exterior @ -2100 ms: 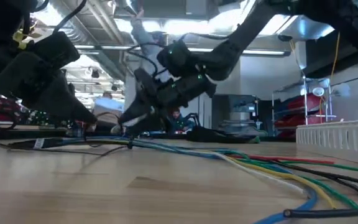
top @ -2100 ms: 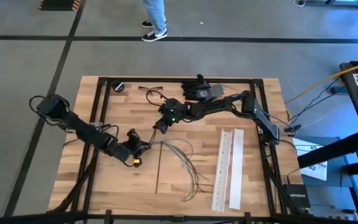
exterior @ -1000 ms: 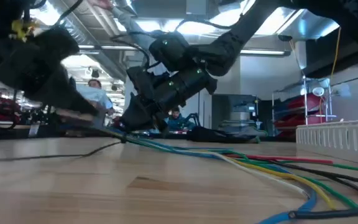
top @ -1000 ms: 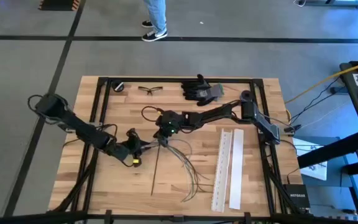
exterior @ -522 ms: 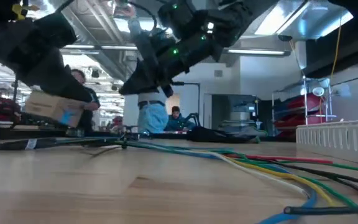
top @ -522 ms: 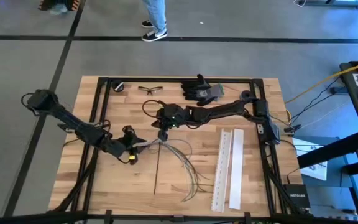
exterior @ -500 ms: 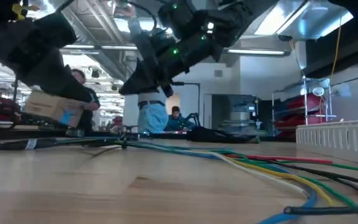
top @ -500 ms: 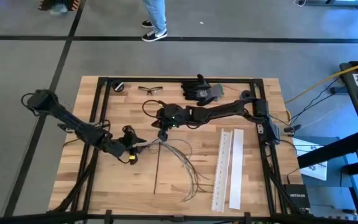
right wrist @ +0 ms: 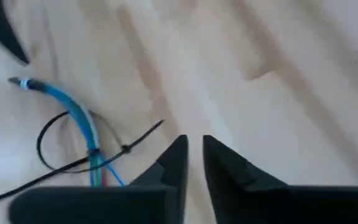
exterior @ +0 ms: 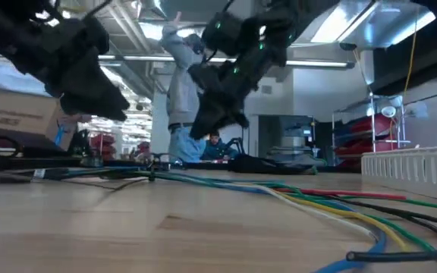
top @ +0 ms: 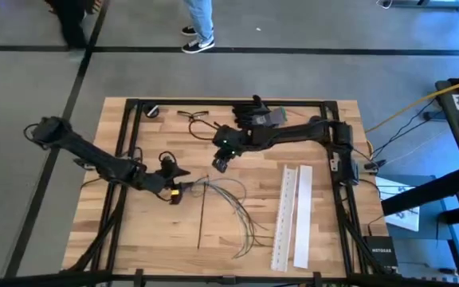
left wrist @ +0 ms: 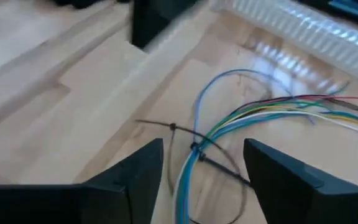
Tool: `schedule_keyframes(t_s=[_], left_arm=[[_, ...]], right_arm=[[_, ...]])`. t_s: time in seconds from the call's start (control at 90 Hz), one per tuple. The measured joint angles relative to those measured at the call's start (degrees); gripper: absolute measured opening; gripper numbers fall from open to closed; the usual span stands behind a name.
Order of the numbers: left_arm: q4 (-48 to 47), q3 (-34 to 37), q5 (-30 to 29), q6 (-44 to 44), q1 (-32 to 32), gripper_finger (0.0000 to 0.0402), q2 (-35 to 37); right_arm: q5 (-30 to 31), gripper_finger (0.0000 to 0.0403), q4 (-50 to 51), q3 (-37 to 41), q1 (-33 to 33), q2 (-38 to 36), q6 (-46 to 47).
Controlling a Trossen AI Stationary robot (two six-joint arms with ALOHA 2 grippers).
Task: Ziptie cables
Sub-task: Wrap the zip tie on the cables
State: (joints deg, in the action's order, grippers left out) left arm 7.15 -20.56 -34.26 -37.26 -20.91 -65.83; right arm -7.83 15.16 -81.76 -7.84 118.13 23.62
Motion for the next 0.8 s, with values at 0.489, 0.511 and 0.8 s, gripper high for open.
schedule_keyframes(t_s=[0.489, 0.511, 0.8], left_arm=[[3.3, 0.0, 0.0, -3.3, 0.2, 0.0188, -15.2], [3.4, 0.0, 0.0, -3.3, 0.2, 0.0187, -15.7], [4.2, 0.0, 0.7, -3.1, 0.2, 0.0187, -17.8]], right_arm=[[-9.1, 0.0183, -16.9, -0.2, 0.8, 10.4, 15.2], [-9.4, 0.0183, -17.1, -0.2, 0.9, 10.6, 15.4], [-9.8, 0.0167, -17.7, -0.3, 3.4, 11.2, 16.2]])
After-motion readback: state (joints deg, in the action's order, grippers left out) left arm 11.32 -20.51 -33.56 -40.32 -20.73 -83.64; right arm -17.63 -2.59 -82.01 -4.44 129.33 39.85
